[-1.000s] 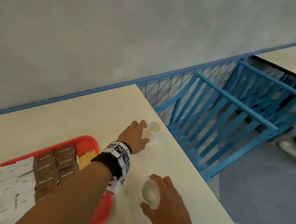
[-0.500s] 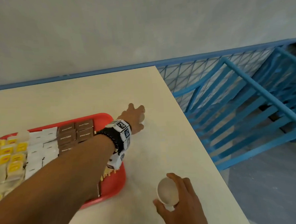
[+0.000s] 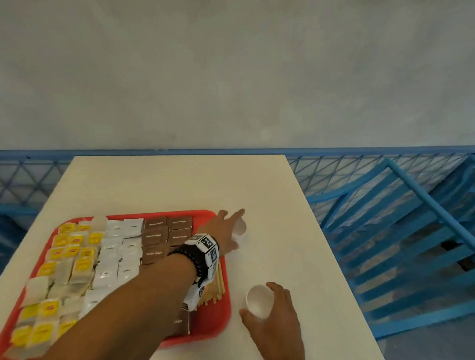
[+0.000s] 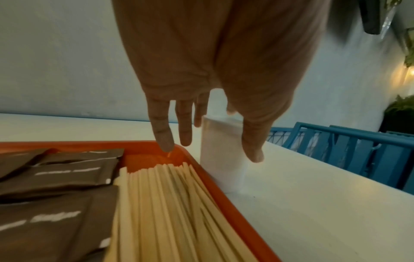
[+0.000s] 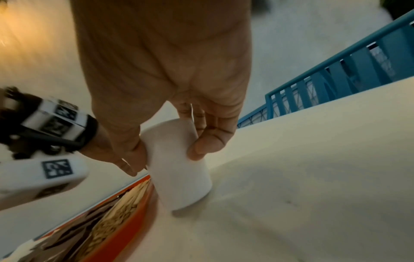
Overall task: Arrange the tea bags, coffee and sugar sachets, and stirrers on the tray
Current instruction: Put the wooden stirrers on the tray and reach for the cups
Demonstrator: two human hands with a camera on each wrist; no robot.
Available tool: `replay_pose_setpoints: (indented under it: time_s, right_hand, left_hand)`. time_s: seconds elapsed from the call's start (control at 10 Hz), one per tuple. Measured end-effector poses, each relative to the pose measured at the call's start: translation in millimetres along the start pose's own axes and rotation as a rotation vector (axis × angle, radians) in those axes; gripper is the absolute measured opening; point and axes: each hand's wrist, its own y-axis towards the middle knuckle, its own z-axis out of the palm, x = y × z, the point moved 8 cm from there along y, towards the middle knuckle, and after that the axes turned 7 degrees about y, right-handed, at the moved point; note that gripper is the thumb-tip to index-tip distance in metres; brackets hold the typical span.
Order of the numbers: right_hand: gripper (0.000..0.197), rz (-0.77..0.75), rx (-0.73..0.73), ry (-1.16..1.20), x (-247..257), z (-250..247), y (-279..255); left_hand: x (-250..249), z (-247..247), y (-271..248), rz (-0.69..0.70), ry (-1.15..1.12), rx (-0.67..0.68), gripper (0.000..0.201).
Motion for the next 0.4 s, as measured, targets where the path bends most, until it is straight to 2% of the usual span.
replay_pose_setpoints:
  time_s: [0.1, 0.2, 0.3, 0.4]
  right_hand:
    - [0.063, -0.045, 0.005, 0.002, 19, 9, 22]
    - [0.057, -0.087, 0.014, -0.023, 36, 20, 37]
    - [0.064, -0.086, 0.05, -0.043, 42, 30, 42]
    - [0.072, -0.036, 0.029, -0.073, 38, 28, 41]
  left_hand:
    - [15, -20, -24, -0.015, -0.085, -0.095, 0.092]
    - [43, -35, -66, -0.023, -0.137, -0.202, 0.081]
    - [72, -36, -126, -0.014, -0.21, -0.298, 0.069]
    - [110, -14, -193, -0.102, -0.266, -0.219, 0.05]
